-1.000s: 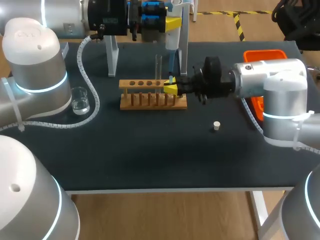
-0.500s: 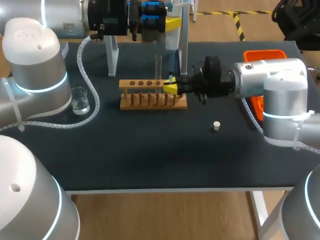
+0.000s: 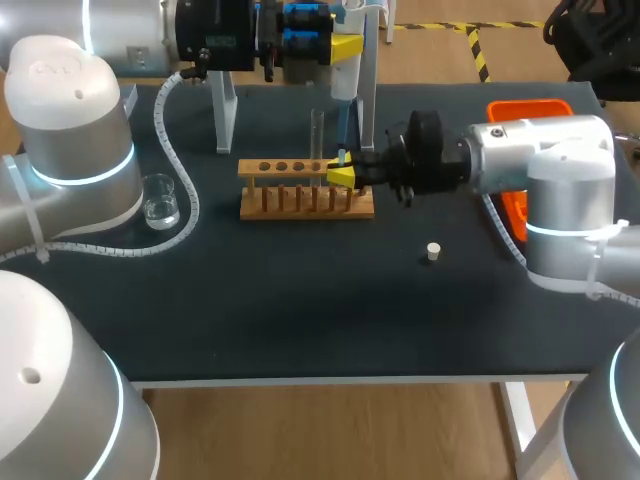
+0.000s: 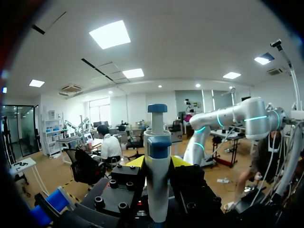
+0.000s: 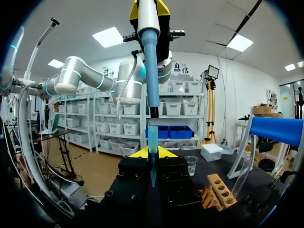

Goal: Invert the test tube, pick up the pipette, mount the tip to pipette, aspirate from beaker and dispense into the tube, eject the tip, return the pipette, and cap with the stopper.

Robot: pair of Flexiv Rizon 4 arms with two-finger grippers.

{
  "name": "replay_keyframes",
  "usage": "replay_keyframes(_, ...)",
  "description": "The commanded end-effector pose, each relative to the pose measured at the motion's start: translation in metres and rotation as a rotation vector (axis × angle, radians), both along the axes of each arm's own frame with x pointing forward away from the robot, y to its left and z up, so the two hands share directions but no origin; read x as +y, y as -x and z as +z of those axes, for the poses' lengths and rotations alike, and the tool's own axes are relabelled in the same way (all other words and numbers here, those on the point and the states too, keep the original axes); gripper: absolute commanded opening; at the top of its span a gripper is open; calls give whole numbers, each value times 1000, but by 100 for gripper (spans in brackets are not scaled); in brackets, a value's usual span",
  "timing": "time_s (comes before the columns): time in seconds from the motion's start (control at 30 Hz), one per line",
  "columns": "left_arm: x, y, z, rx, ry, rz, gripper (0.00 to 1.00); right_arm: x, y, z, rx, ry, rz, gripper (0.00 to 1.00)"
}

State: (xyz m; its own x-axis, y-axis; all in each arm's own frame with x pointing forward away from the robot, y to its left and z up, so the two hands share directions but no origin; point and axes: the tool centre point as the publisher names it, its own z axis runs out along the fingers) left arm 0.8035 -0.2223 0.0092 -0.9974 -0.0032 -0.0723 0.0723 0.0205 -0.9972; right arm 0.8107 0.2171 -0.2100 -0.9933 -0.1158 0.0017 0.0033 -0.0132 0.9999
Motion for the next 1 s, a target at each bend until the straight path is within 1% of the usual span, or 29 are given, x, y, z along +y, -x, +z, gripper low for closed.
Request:
replay_keyframes(0.03,0,1,0,-1,2,2,0,-1,1,2,0,3,-1,0)
replay_keyframes(1.0,0,1,0,-1,2,2,0,0,1,6,2,1,5,0)
